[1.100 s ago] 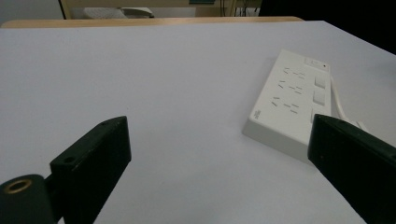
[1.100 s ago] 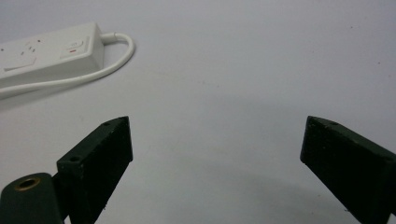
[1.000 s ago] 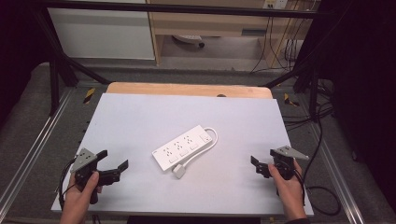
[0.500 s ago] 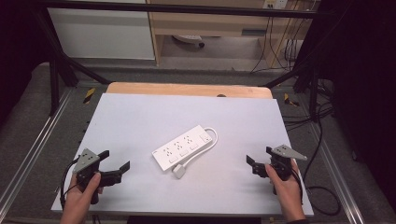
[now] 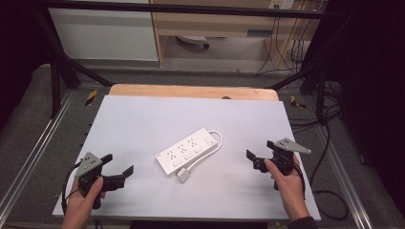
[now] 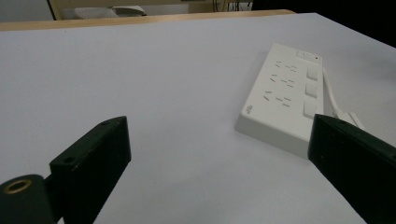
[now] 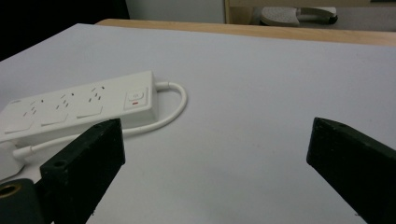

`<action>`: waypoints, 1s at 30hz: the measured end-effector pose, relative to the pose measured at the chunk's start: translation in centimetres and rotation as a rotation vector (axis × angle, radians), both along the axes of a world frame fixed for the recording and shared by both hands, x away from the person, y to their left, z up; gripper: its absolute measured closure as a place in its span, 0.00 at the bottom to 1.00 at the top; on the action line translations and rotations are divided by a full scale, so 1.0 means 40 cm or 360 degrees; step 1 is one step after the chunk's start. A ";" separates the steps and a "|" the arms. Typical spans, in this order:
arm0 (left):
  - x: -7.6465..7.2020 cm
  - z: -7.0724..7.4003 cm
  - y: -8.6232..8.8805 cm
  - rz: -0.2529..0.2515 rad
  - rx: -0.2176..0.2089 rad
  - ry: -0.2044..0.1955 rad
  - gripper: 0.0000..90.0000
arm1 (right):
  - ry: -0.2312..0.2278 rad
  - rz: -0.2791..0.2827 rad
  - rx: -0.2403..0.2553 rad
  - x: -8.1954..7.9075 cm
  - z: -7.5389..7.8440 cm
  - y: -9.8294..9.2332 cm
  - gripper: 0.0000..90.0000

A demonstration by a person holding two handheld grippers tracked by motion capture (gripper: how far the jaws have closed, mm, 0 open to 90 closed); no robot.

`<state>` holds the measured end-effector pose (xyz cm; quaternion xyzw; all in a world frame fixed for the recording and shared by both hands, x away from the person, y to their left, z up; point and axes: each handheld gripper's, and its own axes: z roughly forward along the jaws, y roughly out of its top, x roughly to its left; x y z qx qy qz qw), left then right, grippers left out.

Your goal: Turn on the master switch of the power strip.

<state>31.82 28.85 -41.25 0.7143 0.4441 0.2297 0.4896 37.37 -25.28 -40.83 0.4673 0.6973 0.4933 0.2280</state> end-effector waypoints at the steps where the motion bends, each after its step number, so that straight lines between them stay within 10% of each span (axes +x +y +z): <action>1: 0.000 0.000 0.000 0.0000 0.0003 0.0000 0.06 | 0.0000 0.0007 -0.0007 0.006 0.004 0.007 0.05; 9: 0.000 -0.001 -0.002 -0.0006 0.0003 0.0005 0.06 | -0.0042 0.0044 -0.0062 0.045 0.028 0.053 0.13; 30: 0.002 -0.003 -0.005 -0.0023 0.0018 0.0017 0.06 | -0.0202 0.0073 -0.0025 0.132 0.072 0.129 0.80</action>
